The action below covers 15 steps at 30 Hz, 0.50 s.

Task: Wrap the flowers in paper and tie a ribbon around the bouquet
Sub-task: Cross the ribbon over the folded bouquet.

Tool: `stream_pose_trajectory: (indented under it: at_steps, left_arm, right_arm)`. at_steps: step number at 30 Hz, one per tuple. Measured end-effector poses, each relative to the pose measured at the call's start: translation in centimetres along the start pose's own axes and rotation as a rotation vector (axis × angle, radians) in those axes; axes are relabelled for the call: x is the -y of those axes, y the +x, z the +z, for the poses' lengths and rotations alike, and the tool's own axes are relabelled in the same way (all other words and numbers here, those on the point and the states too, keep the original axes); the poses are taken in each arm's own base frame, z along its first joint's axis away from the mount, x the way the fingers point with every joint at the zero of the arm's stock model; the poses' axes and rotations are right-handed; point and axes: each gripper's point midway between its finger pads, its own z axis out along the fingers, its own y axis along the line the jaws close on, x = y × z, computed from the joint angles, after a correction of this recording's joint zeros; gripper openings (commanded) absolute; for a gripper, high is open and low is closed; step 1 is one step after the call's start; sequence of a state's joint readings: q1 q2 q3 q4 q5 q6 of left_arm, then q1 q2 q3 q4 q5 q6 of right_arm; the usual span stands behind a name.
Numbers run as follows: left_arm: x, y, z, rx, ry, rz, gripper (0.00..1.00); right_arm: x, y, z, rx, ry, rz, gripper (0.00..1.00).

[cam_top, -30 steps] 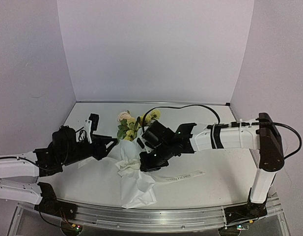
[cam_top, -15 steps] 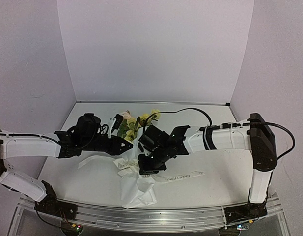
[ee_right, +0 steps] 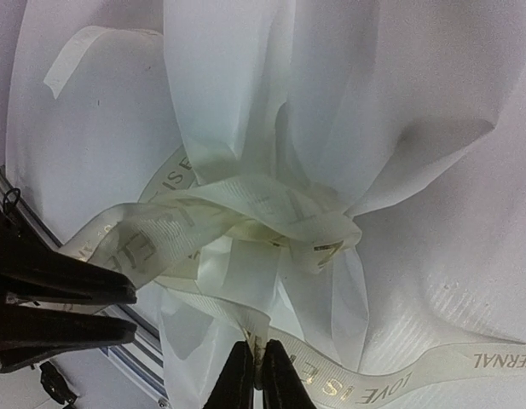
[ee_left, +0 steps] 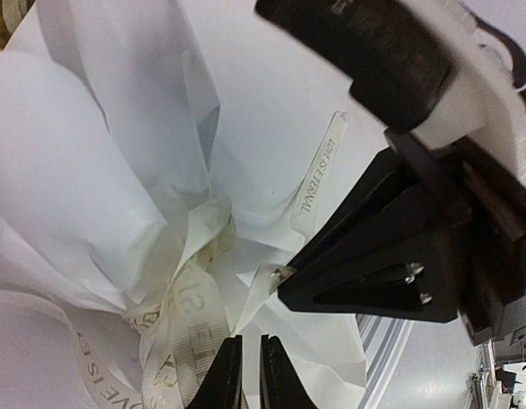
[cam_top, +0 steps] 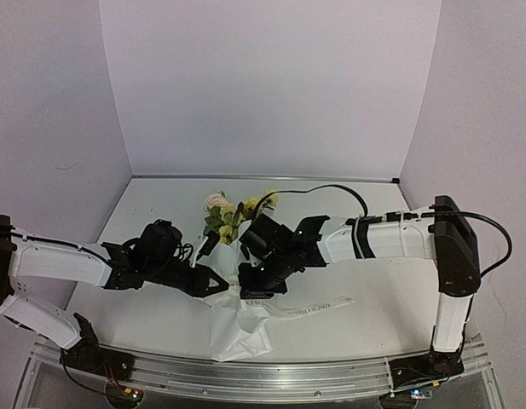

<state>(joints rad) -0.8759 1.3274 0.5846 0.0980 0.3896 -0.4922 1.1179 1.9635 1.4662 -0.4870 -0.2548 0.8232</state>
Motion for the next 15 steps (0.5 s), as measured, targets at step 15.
stream_pose_trajectory:
  at_steps: [15]
  left_arm:
    - [-1.8,1.5,0.1,-0.013,-0.065,-0.029,0.00]
  right_arm:
    - [0.0,0.0,0.1,0.022,0.020,-0.001,0.32]
